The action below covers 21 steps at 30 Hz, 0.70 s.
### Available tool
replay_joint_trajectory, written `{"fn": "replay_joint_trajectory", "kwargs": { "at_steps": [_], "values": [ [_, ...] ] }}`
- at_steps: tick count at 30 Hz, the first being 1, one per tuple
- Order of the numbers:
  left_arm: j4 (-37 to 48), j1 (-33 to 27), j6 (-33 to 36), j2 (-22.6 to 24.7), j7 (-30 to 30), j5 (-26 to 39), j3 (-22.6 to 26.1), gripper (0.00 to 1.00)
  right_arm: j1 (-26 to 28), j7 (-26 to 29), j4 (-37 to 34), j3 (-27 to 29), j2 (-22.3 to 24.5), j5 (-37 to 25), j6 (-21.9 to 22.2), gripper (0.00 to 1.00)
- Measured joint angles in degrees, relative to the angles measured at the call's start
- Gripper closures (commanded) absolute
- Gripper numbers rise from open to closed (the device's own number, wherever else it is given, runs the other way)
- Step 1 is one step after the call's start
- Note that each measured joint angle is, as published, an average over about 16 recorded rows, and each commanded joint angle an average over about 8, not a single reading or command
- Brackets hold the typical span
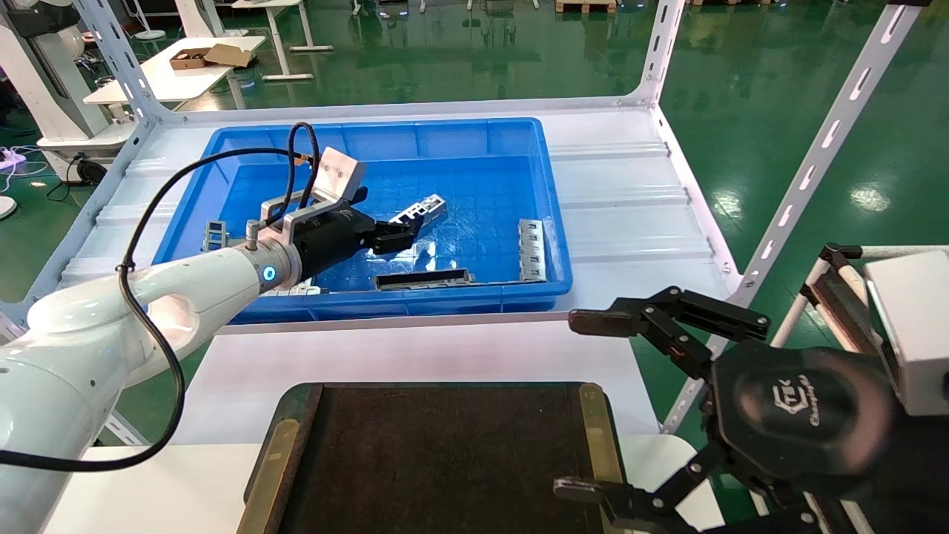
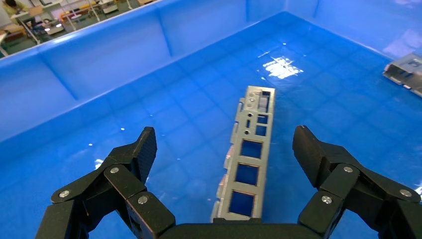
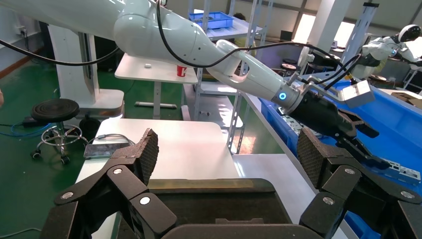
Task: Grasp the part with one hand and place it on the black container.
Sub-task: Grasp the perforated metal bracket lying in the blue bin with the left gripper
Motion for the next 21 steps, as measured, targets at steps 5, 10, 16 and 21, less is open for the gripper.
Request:
{"fn": "replay_joint_trajectory", "kwargs": {
  "at_steps": [5,10,16,21],
  "values": [
    [0.03,0.48,-0.24,0.34,-0.04,-0.29,-0.03,1.0,0.0,-0.01,0.0,-0.02,0.01,0.01,0.01,1.0],
    [-0.14,0.86,-0.41,0.49,-0.33,-0.39,0.13,1.0,0.01,-0.02,0.0,-0.04,0.02,0.03,0.02,1.0],
    [-0.4,1.26,-0.66,0.59,-0.92,-0.42,0.46,1.0,0.01,-0.03,0.0,-0.06,0.03,0.04,0.03,1.0],
    [-0.55,1.56,-0.89,0.6,-1.47,-0.43,0.78,1.0,0.02,-0.04,0.0,-0.08,0.04,0.06,0.04,1.0]
  ]
}}
